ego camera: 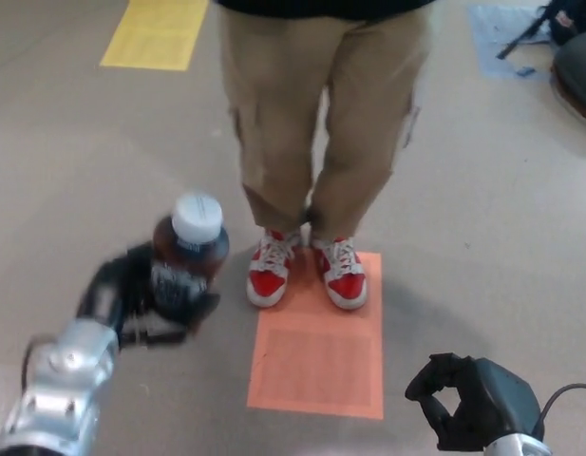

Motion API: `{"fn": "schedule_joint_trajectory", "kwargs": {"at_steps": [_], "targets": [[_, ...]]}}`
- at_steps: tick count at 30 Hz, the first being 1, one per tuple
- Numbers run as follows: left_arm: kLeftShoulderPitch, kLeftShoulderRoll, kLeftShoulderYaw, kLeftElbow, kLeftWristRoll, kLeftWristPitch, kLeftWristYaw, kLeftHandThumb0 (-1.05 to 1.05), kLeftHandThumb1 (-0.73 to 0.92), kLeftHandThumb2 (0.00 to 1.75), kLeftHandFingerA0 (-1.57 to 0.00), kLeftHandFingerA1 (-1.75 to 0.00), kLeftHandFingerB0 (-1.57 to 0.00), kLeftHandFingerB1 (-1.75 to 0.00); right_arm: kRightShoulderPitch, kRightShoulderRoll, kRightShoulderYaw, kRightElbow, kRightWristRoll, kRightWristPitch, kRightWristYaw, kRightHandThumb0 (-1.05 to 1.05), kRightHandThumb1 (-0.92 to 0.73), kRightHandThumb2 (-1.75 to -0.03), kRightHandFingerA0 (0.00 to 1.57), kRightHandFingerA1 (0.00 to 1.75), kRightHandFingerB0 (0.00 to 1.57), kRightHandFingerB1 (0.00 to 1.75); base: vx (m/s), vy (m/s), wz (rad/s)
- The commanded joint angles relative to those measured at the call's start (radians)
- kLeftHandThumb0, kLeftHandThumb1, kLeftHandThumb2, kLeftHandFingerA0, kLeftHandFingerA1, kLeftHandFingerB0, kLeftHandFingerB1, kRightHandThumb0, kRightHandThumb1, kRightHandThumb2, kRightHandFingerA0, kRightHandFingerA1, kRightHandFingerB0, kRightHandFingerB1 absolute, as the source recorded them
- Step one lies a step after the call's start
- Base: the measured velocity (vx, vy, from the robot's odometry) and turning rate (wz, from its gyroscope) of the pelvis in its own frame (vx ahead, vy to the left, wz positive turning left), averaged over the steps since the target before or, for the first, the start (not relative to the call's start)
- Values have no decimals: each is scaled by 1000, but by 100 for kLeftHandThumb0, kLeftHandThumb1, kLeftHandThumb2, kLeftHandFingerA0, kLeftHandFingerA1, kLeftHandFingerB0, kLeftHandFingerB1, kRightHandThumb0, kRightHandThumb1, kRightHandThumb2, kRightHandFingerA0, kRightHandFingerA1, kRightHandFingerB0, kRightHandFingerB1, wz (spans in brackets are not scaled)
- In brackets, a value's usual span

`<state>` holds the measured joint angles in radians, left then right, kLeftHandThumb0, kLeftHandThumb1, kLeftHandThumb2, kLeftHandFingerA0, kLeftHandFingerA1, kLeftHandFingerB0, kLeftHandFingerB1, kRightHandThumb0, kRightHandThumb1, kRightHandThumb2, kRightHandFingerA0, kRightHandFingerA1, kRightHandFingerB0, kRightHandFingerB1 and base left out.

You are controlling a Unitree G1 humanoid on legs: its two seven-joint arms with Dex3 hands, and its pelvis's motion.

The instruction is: The robot recieved a bottle of protein shake from a person using its left hand and then shake the protein up and down 2 two times and hand it back to the person

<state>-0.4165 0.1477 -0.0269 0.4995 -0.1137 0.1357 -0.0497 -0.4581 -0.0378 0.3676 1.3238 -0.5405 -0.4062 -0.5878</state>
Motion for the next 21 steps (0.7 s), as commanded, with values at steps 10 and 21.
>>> {"fn": "schedule_joint_trajectory", "kwargs": {"at_steps": [10,21], "targets": [[38,-12,-84,21,81,6,-70,-18,84,65,-112,-84,-71,-87,-14,0,-26,2,10,0,3,-46,-53,-113,104,105,91,86,0,0,-1],[-283,-48,108,-275,-94,250,-43,-17,85,64,-107,-95,-76,-91,-18,5,-30,3,11,7,11,-46,-51,-114,101,102,91,85,0,0,2]]}}
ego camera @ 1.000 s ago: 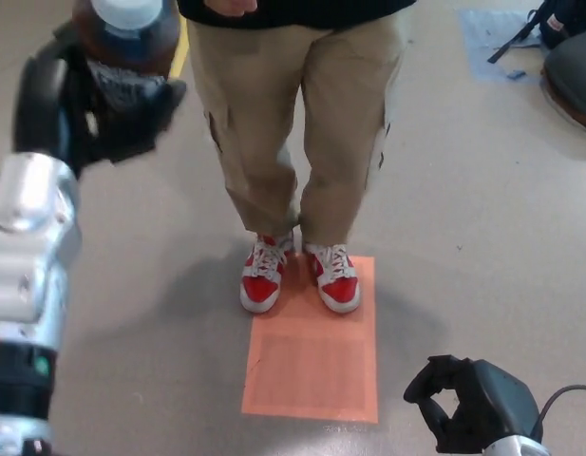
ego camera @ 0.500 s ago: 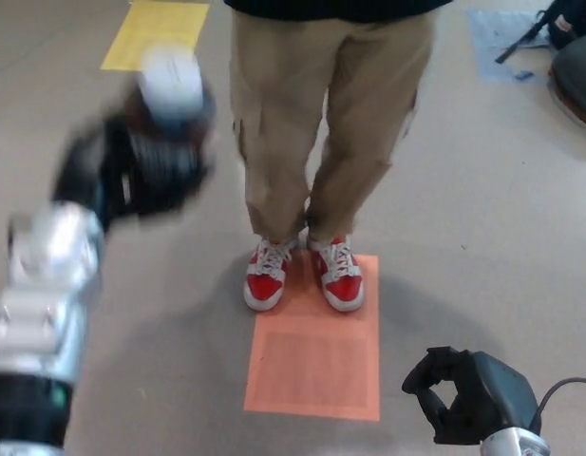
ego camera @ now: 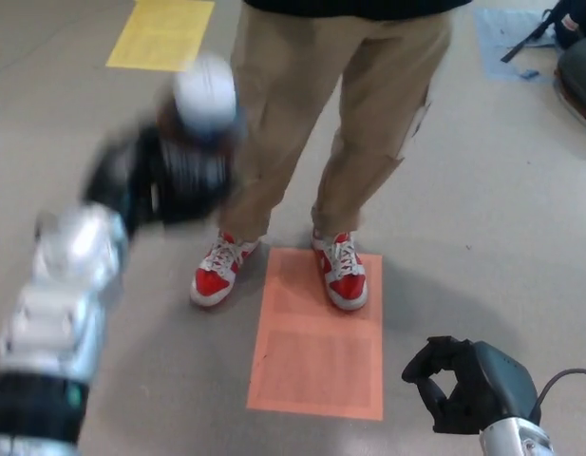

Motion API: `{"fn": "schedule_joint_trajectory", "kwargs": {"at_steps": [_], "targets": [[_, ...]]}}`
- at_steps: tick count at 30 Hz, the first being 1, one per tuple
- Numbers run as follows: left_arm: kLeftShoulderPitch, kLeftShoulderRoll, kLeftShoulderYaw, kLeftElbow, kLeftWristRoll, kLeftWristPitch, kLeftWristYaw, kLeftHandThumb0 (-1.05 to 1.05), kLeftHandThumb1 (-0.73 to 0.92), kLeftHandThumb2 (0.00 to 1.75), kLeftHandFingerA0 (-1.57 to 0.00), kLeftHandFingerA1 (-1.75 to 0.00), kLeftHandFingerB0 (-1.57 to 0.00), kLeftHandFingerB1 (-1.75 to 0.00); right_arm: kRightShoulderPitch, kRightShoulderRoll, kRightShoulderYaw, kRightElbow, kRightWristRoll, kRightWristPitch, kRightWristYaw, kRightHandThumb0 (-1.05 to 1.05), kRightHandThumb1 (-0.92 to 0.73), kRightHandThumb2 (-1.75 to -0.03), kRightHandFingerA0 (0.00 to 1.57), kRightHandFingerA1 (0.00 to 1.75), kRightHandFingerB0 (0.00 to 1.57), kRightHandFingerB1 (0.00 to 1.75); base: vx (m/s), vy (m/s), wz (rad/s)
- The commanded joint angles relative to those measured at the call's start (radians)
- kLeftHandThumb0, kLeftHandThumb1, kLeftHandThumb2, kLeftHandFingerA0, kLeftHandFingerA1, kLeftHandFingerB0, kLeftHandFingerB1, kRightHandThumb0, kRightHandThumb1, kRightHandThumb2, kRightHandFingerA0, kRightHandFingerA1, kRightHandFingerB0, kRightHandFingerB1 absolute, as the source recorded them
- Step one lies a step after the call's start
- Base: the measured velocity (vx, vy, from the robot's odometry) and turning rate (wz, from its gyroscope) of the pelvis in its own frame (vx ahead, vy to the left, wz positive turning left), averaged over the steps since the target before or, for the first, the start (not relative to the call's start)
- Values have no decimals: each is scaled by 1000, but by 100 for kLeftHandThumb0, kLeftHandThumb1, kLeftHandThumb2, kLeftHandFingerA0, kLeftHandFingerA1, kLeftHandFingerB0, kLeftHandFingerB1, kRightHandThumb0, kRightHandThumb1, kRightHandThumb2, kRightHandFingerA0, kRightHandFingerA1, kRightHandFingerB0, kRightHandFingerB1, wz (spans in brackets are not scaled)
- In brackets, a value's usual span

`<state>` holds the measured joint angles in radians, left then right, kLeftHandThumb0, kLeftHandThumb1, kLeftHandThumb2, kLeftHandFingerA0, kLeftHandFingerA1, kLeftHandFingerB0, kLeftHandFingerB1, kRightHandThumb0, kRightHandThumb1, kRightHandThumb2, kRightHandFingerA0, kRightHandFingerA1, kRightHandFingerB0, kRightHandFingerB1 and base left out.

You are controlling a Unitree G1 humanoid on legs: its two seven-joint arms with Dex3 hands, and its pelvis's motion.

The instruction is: The robot recieved a bottle of protein shake from a person using its left hand and then shake the protein up and down 2 two times and hand it back to the person

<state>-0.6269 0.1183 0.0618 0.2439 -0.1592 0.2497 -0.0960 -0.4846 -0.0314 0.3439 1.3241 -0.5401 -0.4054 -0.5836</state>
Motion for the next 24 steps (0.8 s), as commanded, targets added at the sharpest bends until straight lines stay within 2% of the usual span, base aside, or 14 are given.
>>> {"fn": "schedule_joint_trajectory", "kwargs": {"at_steps": [1,3,5,6,9,10,11,12,15,20,21,24], "targets": [[-70,-24,11,9,-41,154,-6,-17,86,65,-102,-99,-77,-90,16,-3,-6,2,12,2,10,-44,-52,-115,102,103,91,85,0,0,0],[-74,-43,-3,80,-41,184,-22,-18,86,65,-100,-100,-74,-87,30,-3,-5,2,11,-7,11,-46,-53,-115,102,103,90,85,0,0,0],[-69,-52,-23,110,-24,187,-30,-20,85,64,-109,-89,-75,-90,44,-1,0,2,7,-10,9,-47,-52,-115,100,103,90,86,0,0,0],[-74,-57,-30,127,-19,182,-33,-20,85,64,-109,-89,-75,-90,47,-3,3,1,4,-13,8,-47,-52,-115,100,103,90,86,0,0,0],[-114,-77,-65,169,4,199,-29,-21,85,64,-112,-88,-76,-93,41,-5,7,0,0,0,4,-47,-54,-111,97,103,90,81,0,0,0],[-134,-88,-78,195,13,192,-28,-23,83,64,-116,-86,-76,-93,35,-6,15,-1,-9,5,-3,-47,-57,-105,99,104,93,76,0,0,0],[-149,-98,-85,220,17,183,-26,-23,83,64,-116,-86,-76,-93,30,-6,23,-1,-18,9,-13,-47,-57,-105,99,104,93,76,0,0,0],[-160,-101,-87,230,19,183,-25,-24,83,64,-117,-86,-75,-92,28,-6,24,-1,-19,7,-17,-47,-52,-113,101,105,91,85,0,0,0],[-207,-122,-89,279,14,191,-21,-25,83,64,-114,-88,-77,-91,27,-6,16,-3,-4,-7,-19,-47,-49,-113,106,112,92,88,0,0,0],[-281,-152,-57,378,-8,202,-16,-27,80,63,-114,-88,-82,-87,28,-7,12,-2,0,-9,-19,-48,-51,-113,108,111,93,88,0,0,0],[-300,-153,-45,401,-15,203,-17,-27,78,62,-114,-90,-75,-84,26,-7,12,-1,0,-5,-14,-47,-51,-115,107,111,92,88,0,0,0],[-342,-154,-22,448,-17,202,-16,-28,80,63,-111,-91,-72,-87,25,-6,10,-2,4,-7,2,-48,-51,-115,106,109,92,88,0,0,0]]}}
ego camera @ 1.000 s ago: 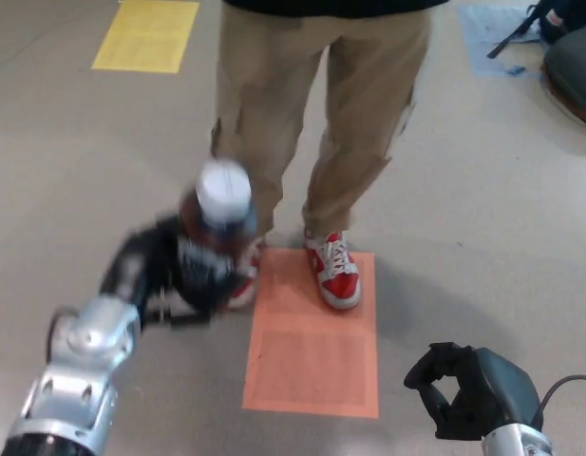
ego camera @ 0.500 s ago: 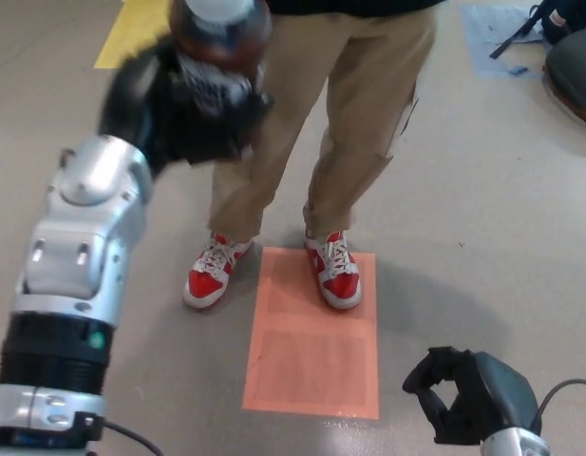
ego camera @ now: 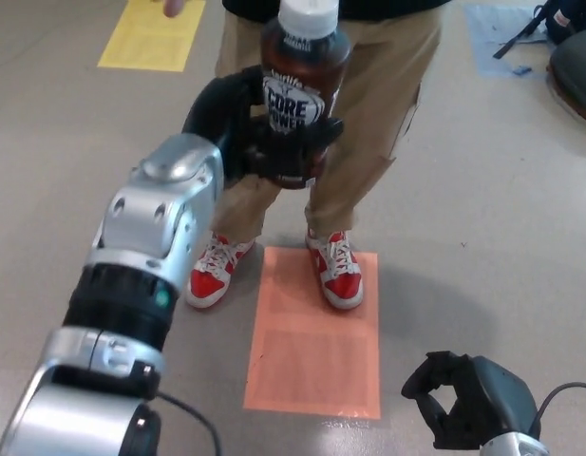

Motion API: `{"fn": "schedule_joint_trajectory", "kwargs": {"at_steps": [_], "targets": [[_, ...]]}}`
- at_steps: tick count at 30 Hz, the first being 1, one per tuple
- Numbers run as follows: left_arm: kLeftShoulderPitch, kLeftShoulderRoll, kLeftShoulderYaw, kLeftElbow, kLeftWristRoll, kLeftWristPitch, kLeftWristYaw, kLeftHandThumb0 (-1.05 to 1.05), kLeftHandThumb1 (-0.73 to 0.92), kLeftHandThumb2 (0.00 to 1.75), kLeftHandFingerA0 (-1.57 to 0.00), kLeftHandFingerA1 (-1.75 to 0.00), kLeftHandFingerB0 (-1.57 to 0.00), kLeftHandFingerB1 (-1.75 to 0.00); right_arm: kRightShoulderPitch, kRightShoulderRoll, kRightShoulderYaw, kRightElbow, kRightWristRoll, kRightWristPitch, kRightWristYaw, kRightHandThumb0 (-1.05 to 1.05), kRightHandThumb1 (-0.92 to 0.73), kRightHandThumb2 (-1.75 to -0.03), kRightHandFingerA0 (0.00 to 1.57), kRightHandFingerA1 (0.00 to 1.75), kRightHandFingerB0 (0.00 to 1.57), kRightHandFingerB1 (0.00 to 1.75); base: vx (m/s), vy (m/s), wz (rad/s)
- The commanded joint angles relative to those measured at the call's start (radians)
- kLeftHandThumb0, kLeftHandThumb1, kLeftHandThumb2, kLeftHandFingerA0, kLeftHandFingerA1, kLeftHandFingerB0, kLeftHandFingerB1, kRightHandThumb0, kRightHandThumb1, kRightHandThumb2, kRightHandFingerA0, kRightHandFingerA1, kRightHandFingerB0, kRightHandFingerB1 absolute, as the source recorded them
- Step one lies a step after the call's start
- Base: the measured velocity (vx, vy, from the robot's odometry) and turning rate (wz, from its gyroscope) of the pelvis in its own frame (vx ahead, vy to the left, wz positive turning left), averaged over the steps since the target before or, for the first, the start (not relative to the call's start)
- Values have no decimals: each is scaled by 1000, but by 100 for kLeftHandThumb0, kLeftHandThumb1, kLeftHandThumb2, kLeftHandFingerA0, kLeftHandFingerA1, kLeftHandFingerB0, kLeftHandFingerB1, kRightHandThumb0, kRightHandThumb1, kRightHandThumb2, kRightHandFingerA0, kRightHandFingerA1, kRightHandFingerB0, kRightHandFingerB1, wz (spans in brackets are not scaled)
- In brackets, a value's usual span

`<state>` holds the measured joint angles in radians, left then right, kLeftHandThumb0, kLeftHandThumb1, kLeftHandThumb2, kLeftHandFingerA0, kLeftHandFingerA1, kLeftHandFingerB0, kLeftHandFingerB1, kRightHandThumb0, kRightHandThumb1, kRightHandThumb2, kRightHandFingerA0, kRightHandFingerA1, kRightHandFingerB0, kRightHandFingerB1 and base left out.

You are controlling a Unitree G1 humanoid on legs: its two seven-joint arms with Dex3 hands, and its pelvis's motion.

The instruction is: The robot recieved a bottle of protein shake from a person using its left hand and then shake the protein up and down 2 two times and hand it back to the person

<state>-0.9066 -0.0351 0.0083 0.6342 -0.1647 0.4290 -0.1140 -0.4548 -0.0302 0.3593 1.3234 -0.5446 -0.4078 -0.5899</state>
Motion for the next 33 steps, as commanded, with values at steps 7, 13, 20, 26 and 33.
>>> {"fn": "schedule_joint_trajectory", "kwargs": {"at_steps": [7,13,20,26,33], "targets": [[-131,4,88,109,-23,43,23,-25,81,64,-109,-91,-70,-76,-7,-5,-9,-2,13,2,24,-44,-51,-116,109,110,91,88,0,0,0],[-157,14,109,107,-8,44,38,-24,80,64,-108,-94,-76,-77,-3,-6,-11,-1,11,0,28,-45,-52,-117,107,109,91,88,0,0,0],[-173,29,92,104,12,31,29,-25,80,63,-107,-94,-73,-77,3,-9,-7,1,6,-4,27,-44,-50,-116,105,106,91,86,0,0,0],[-208,29,91,114,13,36,35,-26,80,63,-110,-94,-77,-78,3,-10,-10,1,7,-6,17,-44,-50,-116,109,113,92,87,0,0,0],[-197,25,82,101,10,52,25,-24,81,63,-112,-90,-75,-77,11,-9,-7,2,4,-11,10,-44,-50,-114,111,112,92,85,0,0,0]]}}
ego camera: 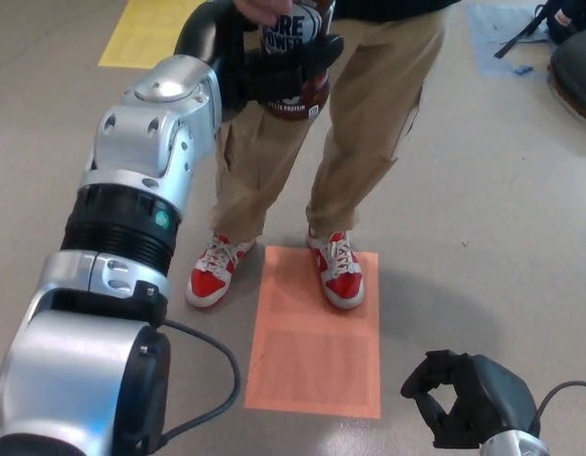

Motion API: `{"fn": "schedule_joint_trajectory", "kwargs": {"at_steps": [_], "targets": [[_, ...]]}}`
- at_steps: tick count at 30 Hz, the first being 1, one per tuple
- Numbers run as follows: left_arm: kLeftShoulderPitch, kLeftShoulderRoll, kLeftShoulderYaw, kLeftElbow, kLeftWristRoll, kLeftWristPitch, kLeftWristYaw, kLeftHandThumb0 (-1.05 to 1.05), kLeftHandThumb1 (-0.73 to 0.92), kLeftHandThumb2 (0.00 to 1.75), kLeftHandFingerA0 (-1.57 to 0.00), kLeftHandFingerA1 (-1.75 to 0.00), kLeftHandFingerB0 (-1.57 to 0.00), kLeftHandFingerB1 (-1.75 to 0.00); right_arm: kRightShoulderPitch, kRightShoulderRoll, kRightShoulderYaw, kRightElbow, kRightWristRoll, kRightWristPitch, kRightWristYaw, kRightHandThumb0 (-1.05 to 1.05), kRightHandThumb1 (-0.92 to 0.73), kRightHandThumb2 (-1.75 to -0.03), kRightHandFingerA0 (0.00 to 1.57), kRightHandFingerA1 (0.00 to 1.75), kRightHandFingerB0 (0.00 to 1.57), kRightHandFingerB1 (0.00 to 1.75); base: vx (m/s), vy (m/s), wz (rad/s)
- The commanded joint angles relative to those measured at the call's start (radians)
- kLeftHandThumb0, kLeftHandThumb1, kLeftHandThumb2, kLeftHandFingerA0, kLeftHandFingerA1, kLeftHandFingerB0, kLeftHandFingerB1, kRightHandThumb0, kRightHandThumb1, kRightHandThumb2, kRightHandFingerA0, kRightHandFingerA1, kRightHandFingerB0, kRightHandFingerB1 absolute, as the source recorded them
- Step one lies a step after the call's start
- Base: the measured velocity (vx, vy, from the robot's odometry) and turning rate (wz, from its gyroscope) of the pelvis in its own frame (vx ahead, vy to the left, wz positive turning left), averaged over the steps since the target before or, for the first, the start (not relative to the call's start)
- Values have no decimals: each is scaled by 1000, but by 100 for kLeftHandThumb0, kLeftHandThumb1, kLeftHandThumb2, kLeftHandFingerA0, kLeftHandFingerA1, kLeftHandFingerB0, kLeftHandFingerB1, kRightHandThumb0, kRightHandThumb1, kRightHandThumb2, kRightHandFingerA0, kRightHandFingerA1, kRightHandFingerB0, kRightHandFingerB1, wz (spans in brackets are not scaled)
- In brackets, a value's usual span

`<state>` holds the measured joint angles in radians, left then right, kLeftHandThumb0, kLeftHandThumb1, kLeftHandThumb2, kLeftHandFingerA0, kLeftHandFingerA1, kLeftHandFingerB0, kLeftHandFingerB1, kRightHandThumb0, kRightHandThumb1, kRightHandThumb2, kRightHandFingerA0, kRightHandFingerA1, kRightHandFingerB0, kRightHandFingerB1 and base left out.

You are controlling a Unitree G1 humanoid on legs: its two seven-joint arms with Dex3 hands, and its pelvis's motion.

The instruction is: The robot recieved a bottle of protein shake from a person using its left hand and then shake the protein up and down 2 two times and hand it back to the person

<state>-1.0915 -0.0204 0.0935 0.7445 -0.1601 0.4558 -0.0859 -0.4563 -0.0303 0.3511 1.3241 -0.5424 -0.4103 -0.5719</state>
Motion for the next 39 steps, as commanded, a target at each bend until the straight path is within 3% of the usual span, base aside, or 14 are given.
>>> {"fn": "schedule_joint_trajectory", "kwargs": {"at_steps": [1,6,7,8,9,10,11,18,19,24,30,32,33,39], "targets": [[-11,9,-3,-11,5,28,0,-24,81,63,-111,-90,-75,-78,13,-9,2,2,1,-8,-7,-45,-51,-114,111,112,92,85,0,0,0],[18,9,-21,-34,21,17,2,-25,82,64,-108,-80,-72,-63,21,-10,3,0,1,-13,-10,-45,-51,-114,111,110,92,85,0,0,0],[26,18,-50,-41,48,10,-3,-37,79,63,-97,-58,-54,-43,21,-10,0,0,5,-12,-1,-45,-52,-114,109,108,91,84,0,0,0],[31,29,-73,-45,59,16,-23,-66,60,87,-50,-54,-17,-41,22,-10,0,0,5,-10,2,-45,-51,-114,107,104,91,83,0,0,0],[34,39,-90,-48,64,24,-44,-66,60,87,-50,-54,-17,-41,24,-9,1,0,4,-9,1,-45,-51,-114,107,104,91,83,0,0,0],[39,59,-108,-55,46,44,-116,-78,51,91,-2,-31,0,-13,24,-9,1,1,3,-7,4,-46,-52,-113,105,101,91,83,0,0,0],[59,79,-133,-78,47,40,-161,-81,55,92,0,-17,0,-8,24,-8,1,1,4,-8,5,-47,-53,-113,105,102,91,83,0,0,0],[163,155,-207,-197,49,20,-256,-80,50,89,0,-11,0,-9,20,-8,10,0,-6,2,-8,-45,-55,-106,106,102,95,74,0,0,0],[184,168,-214,-225,49,15,-267,-80,62,59,0,-7,0,-5,21,-7,13,-1,-10,2,-22,-45,-52,-105,108,102,94,74,0,0,0],[323,255,-242,-402,63,-27,-311,-91,55,90,0,0,0,-1,12,-10,10,-1,0,1,-19,-46,-55,-108,103,99,94,74,0,0,0],[525,362,-242,-527,121,-202,-298,-79,49,87,-3,-20,-9,-18,9,-10,0,1,10,-5,-3,-48,-52,-115,102,104,90,85,0,0,0],[620,399,-244,-554,182,-288,-241,-37,22,88,-1,-48,0,-47,11,-14,5,2,3,-9,-7,-50,-53,-116,104,107,91,87,0,0,0],[698,423,-232,-532,211,-381,-205,-79,49,82,-26,-43,-14,-37,2,-10,-3,2,10,-10,-10,-47,-52,-114,105,108,91,86,0,0,0],[806,449,-250,-338,324,-598,-20,-59,55,57,-48,-38,-26,-30,-43,-21,-11,2,15,12,11,-48,-57,-118,105,112,90,86,0,0,0]]}}
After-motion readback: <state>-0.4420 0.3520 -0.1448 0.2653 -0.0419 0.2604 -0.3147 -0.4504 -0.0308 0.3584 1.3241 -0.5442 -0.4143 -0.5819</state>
